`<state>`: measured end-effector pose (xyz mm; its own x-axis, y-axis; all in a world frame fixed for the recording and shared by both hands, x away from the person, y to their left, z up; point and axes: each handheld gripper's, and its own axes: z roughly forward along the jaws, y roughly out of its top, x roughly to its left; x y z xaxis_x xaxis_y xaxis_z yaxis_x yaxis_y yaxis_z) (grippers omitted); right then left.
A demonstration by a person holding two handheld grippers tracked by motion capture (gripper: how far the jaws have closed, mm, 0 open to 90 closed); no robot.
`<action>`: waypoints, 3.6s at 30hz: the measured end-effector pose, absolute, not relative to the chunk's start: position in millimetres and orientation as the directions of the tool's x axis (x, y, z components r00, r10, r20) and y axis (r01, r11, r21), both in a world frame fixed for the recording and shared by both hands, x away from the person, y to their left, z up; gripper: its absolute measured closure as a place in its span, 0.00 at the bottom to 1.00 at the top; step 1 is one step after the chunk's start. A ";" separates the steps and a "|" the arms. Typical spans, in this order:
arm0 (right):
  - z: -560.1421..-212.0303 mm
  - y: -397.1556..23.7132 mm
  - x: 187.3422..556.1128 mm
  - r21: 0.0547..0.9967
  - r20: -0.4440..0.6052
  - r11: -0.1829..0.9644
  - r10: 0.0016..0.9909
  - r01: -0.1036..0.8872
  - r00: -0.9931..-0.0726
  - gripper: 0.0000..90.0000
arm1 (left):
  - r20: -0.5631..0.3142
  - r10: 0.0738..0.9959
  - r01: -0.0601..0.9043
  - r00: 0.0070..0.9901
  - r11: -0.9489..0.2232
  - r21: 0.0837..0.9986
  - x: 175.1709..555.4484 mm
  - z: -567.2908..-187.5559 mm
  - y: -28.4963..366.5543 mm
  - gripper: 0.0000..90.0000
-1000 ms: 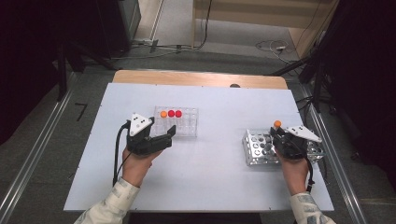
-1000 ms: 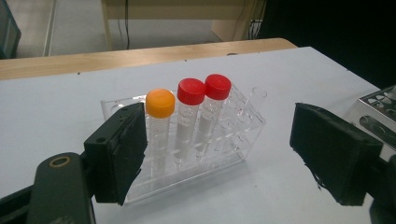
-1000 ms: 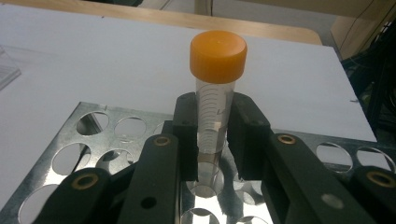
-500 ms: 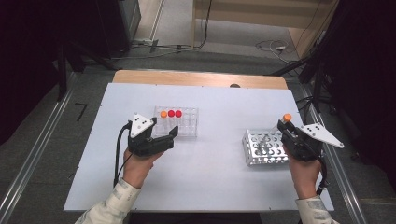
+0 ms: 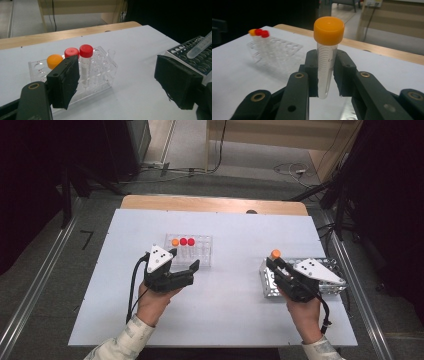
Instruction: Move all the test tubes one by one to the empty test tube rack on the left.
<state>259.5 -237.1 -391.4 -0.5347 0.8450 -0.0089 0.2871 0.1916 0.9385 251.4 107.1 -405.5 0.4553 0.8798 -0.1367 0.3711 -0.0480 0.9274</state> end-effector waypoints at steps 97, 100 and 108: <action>-432.9 -248.0 240.8 0.871 0.042 0.281 0.775 0.402 -0.631 0.22 | -0.097 0.936 0.337 0.340 -0.025 0.941 302.4 -373.3 167.7 0.78; -433.0 -248.3 241.1 0.871 0.043 0.281 0.774 0.403 -0.631 0.23 | -0.089 0.939 0.336 0.333 -0.030 0.941 304.5 -374.8 167.1 0.78; -433.1 -248.4 241.2 0.871 0.045 0.280 0.774 0.404 -0.632 0.23 | -0.067 0.944 0.333 0.323 -0.047 0.942 308.1 -377.9 164.8 0.78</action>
<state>241.2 -248.4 -433.1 -0.6320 0.7737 0.0446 0.4037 0.2796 0.8711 308.1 164.8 -377.9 0.3231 0.9439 -0.0674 0.3327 -0.0466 0.9419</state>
